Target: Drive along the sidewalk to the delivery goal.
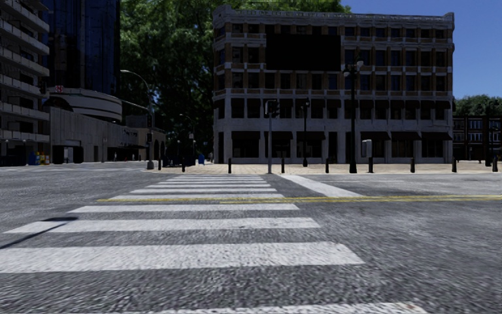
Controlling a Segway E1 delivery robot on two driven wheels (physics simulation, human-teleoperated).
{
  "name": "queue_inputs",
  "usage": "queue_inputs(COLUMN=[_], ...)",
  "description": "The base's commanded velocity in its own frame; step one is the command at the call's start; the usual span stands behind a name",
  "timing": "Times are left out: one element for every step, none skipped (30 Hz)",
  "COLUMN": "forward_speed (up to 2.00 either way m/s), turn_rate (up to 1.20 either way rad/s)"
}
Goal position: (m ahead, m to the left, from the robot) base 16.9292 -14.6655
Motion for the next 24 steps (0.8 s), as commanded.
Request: queue_inputs(forward_speed=[2.00, 2.00, 2.00, 2.00, 2.00, 2.00, 2.00, 2.00, 2.00, 2.00, 2.00, 2.00, 2.00, 2.00, 2.00, 2.00, 2.00, 2.00, 2.00, 2.00, 2.00, 2.00, 2.00, 2.00], turn_rate=[-0.23, -0.23, -0.20, -0.19, -0.13, 0.00, 0.00, 0.00, 0.00, 0.00, 0.00, 0.00, 0.00, 0.00, 0.00, 0.00, 0.00, 0.00, 0.00, 0.00, 0.00, 0.00, 0.00, 0.00])
